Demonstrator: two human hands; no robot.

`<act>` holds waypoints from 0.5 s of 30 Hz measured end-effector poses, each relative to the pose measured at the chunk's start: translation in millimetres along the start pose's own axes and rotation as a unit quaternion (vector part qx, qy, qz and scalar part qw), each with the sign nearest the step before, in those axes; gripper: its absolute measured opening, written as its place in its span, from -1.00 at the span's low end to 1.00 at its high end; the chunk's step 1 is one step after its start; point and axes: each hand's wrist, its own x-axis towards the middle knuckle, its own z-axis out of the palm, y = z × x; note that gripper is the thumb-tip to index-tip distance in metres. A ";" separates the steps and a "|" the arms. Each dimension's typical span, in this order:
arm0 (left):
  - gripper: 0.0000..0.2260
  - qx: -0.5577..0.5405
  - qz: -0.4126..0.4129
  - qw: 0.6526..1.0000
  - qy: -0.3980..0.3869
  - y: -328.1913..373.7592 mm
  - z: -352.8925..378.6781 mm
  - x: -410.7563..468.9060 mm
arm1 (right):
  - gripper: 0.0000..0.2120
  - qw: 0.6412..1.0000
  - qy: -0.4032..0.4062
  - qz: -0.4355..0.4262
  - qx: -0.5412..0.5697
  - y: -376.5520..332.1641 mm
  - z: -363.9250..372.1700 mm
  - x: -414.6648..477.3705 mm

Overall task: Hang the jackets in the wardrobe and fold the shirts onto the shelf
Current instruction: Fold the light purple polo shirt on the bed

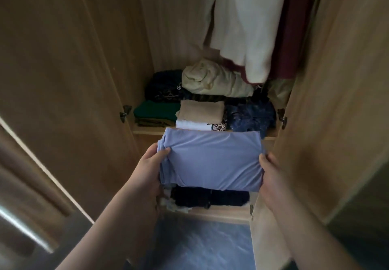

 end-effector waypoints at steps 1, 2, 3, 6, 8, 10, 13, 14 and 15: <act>-0.85 0.003 0.008 1.000 0.004 2.5 3.0 14.2 | -0.85 1.000 -0.006 0.008 0.006 -2.3 6.8 16.7; -0.85 0.006 0.017 1.000 0.006 4.7 5.1 27.3 | -0.85 1.000 -0.009 0.010 0.011 -3.8 14.0 32.5; -0.84 0.010 0.027 1.000 0.008 6.6 6.4 40.9 | -0.84 1.000 -0.017 0.009 0.012 -4.9 21.1 48.2; -0.82 0.036 0.042 0.998 0.024 12.5 6.4 85.9 | -0.83 1.000 -0.025 0.006 -0.015 -5.4 40.8 93.6; -0.78 0.054 0.048 0.997 0.029 17.2 5.9 121.9 | -0.84 0.999 -0.009 0.002 -0.036 -2.5 53.8 126.7; -0.78 0.062 0.056 0.996 0.028 21.0 6.4 161.6 | -0.82 0.999 0.010 -0.005 -0.051 1.0 69.5 159.9; -0.89 0.046 0.054 0.997 0.032 29.8 9.9 223.3 | -0.82 0.999 0.026 -0.007 -0.042 4.9 97.0 205.7; -0.92 0.043 0.053 0.997 0.030 34.4 10.8 244.4 | -0.84 0.999 0.027 -0.005 -0.035 5.1 106.7 220.4; -0.93 0.040 0.052 0.997 0.029 38.1 9.9 266.9 | -0.84 0.999 0.025 -0.002 -0.029 5.7 116.2 236.1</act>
